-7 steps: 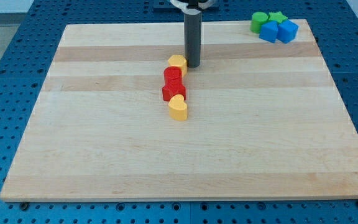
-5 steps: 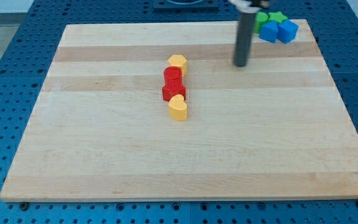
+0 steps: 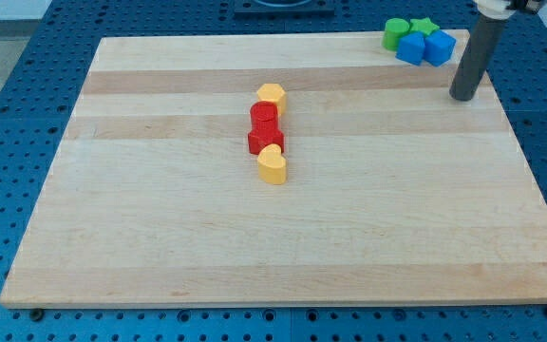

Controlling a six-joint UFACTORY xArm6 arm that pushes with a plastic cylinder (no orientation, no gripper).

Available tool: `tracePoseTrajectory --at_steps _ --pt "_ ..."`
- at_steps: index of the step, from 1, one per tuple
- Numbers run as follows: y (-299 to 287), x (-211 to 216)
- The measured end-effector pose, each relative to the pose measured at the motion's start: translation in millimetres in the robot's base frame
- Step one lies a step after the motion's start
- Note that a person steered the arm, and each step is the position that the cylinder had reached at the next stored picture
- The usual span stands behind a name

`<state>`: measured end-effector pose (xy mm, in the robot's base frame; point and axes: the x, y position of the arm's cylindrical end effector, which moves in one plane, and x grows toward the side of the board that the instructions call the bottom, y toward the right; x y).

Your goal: Place the green blocks vertical to the top of the yellow hexagon

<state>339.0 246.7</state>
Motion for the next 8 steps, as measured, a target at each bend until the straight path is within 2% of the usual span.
tracePoseTrajectory --at_steps 1,2,3,5,6,8 --pt "10.3 3.1" --pt "52.6 3.1" --pt "78.1 -12.9" --pt "76.7 -128.0" --pt "72.7 -147.9" --pt "31.2 -146.9"
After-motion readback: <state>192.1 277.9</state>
